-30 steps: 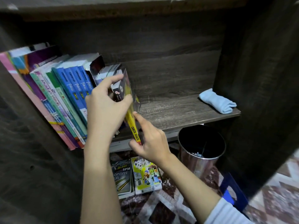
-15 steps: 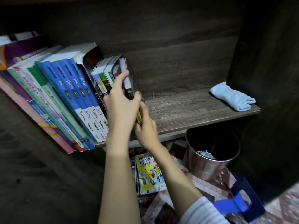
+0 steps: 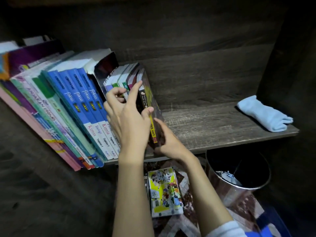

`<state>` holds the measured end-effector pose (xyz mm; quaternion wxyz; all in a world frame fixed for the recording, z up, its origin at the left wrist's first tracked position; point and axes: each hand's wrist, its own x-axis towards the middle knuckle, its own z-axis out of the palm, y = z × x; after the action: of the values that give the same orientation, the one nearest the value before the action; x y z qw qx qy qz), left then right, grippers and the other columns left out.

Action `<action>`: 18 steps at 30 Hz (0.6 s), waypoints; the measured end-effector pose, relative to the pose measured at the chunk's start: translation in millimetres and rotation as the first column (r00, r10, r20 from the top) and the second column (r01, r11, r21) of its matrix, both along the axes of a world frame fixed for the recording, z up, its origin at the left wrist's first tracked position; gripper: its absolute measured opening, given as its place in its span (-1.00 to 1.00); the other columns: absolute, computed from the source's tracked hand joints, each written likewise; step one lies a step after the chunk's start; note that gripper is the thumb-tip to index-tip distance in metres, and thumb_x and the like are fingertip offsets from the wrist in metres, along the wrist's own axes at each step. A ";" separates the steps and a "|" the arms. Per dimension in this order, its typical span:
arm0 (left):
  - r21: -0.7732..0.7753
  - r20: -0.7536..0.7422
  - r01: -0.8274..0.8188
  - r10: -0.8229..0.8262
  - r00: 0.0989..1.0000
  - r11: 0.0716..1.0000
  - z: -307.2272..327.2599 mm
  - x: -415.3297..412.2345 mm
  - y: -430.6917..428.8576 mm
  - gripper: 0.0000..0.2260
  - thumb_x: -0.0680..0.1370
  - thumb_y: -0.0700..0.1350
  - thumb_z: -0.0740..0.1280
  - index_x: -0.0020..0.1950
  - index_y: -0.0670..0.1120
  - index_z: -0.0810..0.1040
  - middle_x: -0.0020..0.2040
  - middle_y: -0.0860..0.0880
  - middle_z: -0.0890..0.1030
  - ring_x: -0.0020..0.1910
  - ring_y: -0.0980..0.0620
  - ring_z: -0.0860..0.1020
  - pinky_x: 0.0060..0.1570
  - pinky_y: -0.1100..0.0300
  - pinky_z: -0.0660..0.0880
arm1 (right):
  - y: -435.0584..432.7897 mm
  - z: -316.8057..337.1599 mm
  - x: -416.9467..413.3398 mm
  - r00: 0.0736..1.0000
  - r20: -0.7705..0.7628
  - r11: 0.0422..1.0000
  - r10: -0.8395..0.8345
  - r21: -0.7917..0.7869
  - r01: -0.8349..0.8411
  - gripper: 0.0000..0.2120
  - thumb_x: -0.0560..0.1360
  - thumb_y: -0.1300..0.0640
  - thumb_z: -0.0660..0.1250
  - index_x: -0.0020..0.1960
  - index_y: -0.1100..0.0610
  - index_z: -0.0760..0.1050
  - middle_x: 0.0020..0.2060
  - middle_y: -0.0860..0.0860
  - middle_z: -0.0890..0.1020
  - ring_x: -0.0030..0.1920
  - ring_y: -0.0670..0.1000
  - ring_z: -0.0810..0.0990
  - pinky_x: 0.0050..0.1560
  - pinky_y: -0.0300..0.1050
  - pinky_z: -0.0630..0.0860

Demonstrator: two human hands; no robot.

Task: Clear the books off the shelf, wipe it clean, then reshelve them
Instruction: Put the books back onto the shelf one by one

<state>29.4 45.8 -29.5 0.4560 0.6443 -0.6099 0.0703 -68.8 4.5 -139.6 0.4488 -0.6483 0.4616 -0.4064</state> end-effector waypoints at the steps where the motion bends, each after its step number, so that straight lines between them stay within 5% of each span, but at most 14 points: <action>1: -0.011 0.004 -0.036 0.036 0.999 0.999 0.0 2.4 -2.3 -0.46 0.39 -0.04 0.49 0.34 0.18 0.43 0.27 -0.07 0.30 0.20 -0.05 0.29 0.17 0.08 0.28 | -4.6 -1.3 -3.2 1.000 0.012 0.999 0.011 0.045 -0.011 -0.01 0.18 0.37 0.43 0.48 -0.12 0.13 0.38 0.05 0.37 0.32 0.05 0.44 0.33 0.10 0.41; 9: -0.015 -0.005 -0.208 0.208 0.978 0.978 -3.8 8.0 -19.4 -0.16 0.34 0.13 0.50 0.51 0.03 0.16 0.31 -0.11 0.28 0.21 -0.08 0.28 0.15 0.04 0.27 | -27.9 -9.6 -5.3 0.999 0.016 0.997 -0.028 0.068 0.027 -0.08 0.30 0.45 0.44 0.46 -0.16 0.18 0.33 0.02 0.46 0.25 0.00 0.50 0.30 0.07 0.44; 18: 0.042 0.036 -0.311 0.309 0.950 0.950 -8.1 -1.9 -27.0 -0.07 0.34 0.18 0.48 0.54 -0.10 0.06 0.38 -0.12 0.20 0.25 -0.11 0.25 0.15 0.02 0.26 | -40.6 -7.6 -5.9 1.000 -0.009 0.999 -0.021 0.045 0.022 -0.09 0.32 0.44 0.44 0.48 -0.15 0.17 0.27 -0.03 0.48 0.13 -0.02 0.54 0.24 -0.04 0.49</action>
<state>27.5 18.8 -37.6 0.4149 0.7416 -0.5093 0.1358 -74.8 -36.1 -147.2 0.4571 -0.6347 0.4796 -0.3977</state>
